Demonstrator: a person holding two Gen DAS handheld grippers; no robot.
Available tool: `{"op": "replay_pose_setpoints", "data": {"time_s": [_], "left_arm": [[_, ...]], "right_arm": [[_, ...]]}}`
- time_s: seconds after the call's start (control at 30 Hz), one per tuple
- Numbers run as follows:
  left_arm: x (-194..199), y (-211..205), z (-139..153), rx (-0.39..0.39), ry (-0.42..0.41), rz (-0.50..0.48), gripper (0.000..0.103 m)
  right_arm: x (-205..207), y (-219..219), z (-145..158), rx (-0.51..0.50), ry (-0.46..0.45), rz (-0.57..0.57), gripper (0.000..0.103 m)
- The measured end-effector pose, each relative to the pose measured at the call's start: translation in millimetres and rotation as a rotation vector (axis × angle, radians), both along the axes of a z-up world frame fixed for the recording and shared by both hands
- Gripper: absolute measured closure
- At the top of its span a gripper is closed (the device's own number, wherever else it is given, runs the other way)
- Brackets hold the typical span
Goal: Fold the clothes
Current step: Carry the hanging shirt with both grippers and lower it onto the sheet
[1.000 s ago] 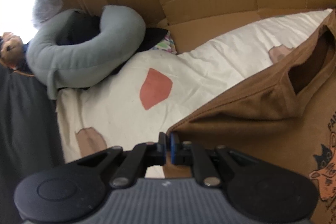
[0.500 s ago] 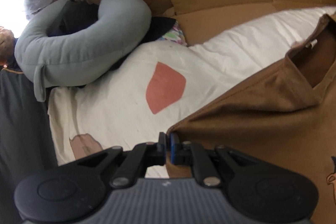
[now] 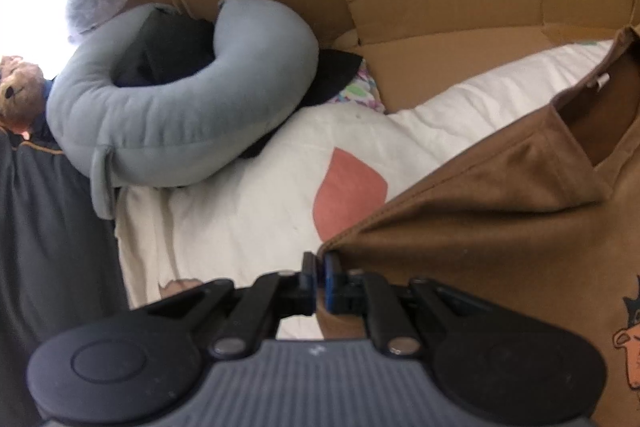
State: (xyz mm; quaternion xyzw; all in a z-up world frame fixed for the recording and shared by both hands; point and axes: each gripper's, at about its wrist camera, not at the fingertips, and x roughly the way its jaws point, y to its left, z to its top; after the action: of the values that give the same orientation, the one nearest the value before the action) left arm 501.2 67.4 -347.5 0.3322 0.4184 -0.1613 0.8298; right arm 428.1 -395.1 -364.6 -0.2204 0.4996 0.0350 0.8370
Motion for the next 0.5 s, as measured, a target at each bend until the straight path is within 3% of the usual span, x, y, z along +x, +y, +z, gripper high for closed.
{"op": "replay_pose_setpoints", "data": {"time_s": [0.3,0.5], "left_arm": [[19.3,-8.9,-36.7,0.033,0.023,0.025,0.099],[19.0,-7.4,-27.3,0.032,0.004,-0.007,0.099]], "right_arm": [[18.5,0.2,-39.3,-0.023,0.04,-0.01,0.102],[17.7,3.3,-36.2,-0.043,0.023,-0.002,0.102]]}}
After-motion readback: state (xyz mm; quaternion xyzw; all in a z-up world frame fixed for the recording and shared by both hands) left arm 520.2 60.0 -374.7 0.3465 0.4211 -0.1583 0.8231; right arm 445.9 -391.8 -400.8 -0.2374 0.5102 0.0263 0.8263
